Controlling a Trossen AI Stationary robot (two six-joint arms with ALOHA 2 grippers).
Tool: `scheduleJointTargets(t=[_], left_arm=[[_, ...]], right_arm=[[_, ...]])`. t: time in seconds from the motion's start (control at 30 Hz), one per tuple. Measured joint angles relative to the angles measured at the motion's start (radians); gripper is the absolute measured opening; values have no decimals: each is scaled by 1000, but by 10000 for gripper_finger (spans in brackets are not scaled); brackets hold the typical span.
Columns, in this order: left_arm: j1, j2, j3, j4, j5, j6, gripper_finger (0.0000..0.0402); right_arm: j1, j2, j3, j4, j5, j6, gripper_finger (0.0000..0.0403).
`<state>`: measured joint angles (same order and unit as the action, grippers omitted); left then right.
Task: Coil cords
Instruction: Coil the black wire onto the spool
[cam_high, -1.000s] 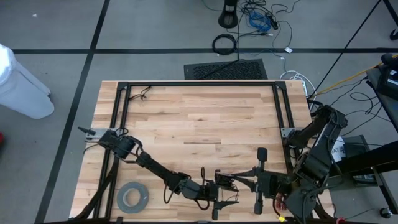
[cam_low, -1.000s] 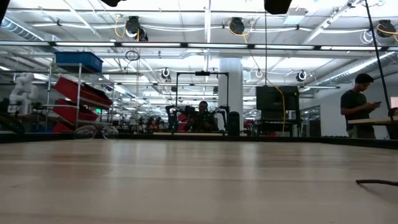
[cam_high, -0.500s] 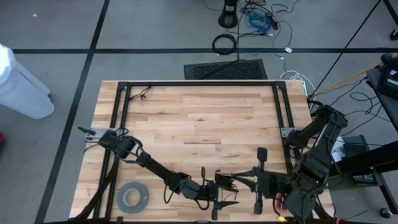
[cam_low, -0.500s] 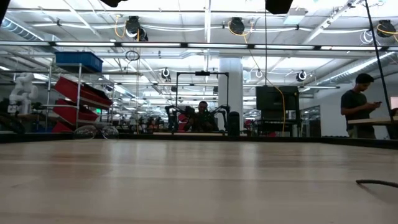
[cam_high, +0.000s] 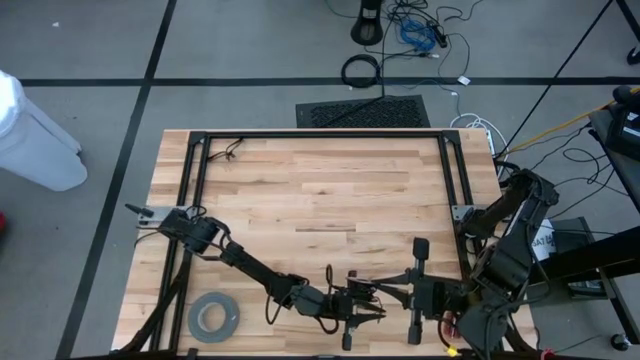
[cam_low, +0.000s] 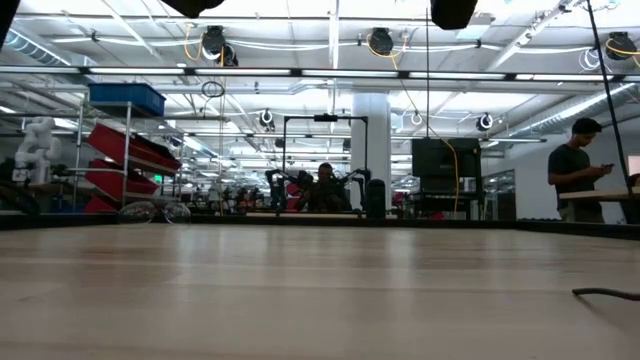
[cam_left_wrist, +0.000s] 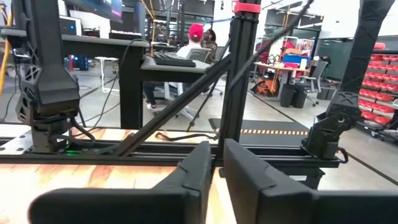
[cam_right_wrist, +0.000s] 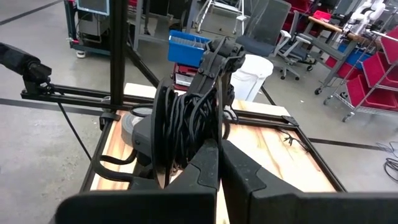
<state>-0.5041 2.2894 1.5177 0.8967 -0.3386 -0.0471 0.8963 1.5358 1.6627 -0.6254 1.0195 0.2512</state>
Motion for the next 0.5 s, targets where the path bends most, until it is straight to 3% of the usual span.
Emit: scheduleJointTargets(t=[0.33, 0.5], left_arm=[[0, 0, 0, -7, 20, 29, 5], [0, -27, -1, -135, -18, 27, 3]], right_arm=[[1, 2, 0, -13, -1, 23, 0], [3, 2, 0, -16, -4, 25, 0]])
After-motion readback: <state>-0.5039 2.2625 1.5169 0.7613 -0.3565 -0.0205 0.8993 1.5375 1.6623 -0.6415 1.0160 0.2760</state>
